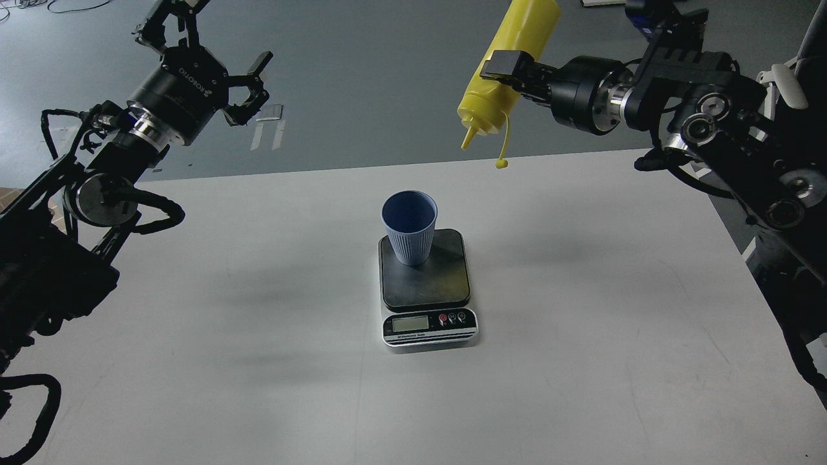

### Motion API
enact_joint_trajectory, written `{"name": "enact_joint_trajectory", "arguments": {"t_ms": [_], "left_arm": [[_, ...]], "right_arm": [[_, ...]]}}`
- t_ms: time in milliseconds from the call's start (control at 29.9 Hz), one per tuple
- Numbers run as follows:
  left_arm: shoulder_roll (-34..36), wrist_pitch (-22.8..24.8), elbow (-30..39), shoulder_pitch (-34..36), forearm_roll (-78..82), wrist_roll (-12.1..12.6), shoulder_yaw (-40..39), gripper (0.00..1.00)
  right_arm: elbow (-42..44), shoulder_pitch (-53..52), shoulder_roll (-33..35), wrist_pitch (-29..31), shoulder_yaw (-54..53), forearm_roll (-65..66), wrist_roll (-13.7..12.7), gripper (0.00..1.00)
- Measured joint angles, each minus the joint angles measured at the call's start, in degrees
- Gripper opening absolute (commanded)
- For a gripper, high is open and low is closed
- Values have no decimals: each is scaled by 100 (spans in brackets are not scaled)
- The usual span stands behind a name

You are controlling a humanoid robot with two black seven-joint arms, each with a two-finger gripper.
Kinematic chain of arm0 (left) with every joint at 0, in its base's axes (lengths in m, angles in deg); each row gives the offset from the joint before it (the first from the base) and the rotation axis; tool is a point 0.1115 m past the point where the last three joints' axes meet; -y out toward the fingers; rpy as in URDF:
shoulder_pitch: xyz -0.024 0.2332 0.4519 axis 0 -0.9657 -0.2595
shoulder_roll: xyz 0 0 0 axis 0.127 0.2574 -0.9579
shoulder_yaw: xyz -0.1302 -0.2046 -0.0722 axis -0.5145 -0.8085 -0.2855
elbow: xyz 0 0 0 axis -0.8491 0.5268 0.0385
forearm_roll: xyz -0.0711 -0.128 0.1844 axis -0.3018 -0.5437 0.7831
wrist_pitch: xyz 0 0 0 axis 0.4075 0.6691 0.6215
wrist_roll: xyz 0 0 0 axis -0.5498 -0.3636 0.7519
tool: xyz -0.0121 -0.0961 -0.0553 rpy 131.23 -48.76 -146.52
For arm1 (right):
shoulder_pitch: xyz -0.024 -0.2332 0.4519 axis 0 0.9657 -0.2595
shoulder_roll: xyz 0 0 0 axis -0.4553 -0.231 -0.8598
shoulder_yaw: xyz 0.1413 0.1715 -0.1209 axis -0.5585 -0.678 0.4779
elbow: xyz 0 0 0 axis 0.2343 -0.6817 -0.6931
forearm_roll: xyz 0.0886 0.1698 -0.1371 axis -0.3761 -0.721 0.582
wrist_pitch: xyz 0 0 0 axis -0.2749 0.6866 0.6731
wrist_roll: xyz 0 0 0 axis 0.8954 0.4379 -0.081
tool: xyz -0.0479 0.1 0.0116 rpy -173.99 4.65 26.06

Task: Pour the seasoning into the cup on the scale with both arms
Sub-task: 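Lift the yellow bottle and tip it upside down over the cup, then hold the inverted bottle above the cup and squeeze sauce in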

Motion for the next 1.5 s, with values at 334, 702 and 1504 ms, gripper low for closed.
{"name": "enact_joint_trajectory", "arguments": {"t_ms": [334, 702, 1504], "left_arm": [[-10, 0, 0, 19, 0, 0, 2, 98], [-6, 0, 0, 9, 0, -3, 2, 98], [5, 0, 0, -22, 0, -19, -17, 98]], "right_arm": [[-10, -19, -655, 48, 151, 1351, -3, 21], [15, 37, -993, 49, 367, 1820, -3, 21], [-6, 116, -1290, 28, 734, 3149, 32, 15]]}}
